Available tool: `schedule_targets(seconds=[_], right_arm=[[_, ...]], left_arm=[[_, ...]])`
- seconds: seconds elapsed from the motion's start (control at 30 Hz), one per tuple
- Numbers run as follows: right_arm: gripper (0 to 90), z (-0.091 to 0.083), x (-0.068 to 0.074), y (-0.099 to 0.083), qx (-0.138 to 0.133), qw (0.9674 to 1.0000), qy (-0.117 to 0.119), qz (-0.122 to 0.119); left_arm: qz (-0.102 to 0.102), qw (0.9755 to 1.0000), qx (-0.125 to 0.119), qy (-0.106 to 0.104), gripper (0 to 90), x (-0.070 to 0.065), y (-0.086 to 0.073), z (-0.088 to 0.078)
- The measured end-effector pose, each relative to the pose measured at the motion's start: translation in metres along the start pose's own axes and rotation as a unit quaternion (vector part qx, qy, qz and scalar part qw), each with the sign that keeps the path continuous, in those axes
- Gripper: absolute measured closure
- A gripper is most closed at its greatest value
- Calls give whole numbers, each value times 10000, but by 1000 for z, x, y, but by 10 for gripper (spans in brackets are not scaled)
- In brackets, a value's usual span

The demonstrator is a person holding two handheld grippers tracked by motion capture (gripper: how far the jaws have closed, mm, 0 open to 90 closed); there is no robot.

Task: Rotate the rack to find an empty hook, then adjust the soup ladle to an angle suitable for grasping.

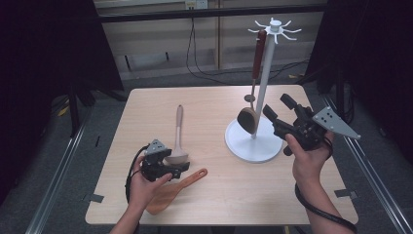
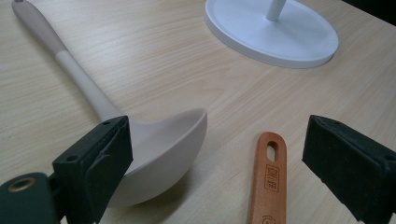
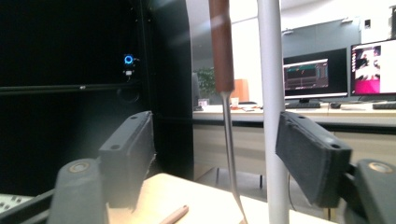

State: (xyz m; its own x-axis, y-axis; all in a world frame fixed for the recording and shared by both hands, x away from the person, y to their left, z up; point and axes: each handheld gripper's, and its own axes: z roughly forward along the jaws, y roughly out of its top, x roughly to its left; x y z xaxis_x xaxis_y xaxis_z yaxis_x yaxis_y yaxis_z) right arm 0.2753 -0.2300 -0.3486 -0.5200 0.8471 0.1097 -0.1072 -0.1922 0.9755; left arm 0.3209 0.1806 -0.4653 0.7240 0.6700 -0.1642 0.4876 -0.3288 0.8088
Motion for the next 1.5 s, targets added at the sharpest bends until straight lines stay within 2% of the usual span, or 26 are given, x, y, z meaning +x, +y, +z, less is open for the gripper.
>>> schedule_targets(seconds=[0.17, 0.2, 0.63, 0.73, 0.8, 0.87, 1.0, 1.3, 1.37, 1.5], right_arm=[[236, -5, -1, -9, 139, 9999, 26, 57], [227, -8, -1, -13, 233, 9997, 16, 36], [165, -17, -3, -35, 620, 9980, 97, -12], [142, -19, -4, -43, 764, 9970, 143, 68], [135, -20, -4, -44, 795, 9967, 150, 64], [116, -22, -5, -50, 976, 9951, 151, 43], [97, -24, -5, -56, 1113, 9936, 196, 46], [72, -27, -9, -61, 1246, 9920, 212, 15], [70, -27, -11, -64, 1330, 9909, 194, -64], [70, -27, -13, -68, 1361, 9905, 220, 6]], left_arm=[[-12, 10000, 10, 10, 81, 0, -1, 0], [9, 10000, 9, 14, 81, -1, 0, -1], [-8, 10000, 12, 49, 81, 0, -1, 0], [-15, 10000, 10, 50, 81, 1, 0, -1], [-17, 10000, 3, 34, 81, 1, 0, -1], [-4, 10000, 11, 62, 81, 3, 1, -1], [-22, 10000, -38, 80, 81, 6, 3, -2], [-27, 9999, -75, 105, 81, 10, 12, 0], [-68, 9998, -107, 139, 80, 13, 15, 2], [-72, 9998, -72, 177, 80, 19, 18, 5]])
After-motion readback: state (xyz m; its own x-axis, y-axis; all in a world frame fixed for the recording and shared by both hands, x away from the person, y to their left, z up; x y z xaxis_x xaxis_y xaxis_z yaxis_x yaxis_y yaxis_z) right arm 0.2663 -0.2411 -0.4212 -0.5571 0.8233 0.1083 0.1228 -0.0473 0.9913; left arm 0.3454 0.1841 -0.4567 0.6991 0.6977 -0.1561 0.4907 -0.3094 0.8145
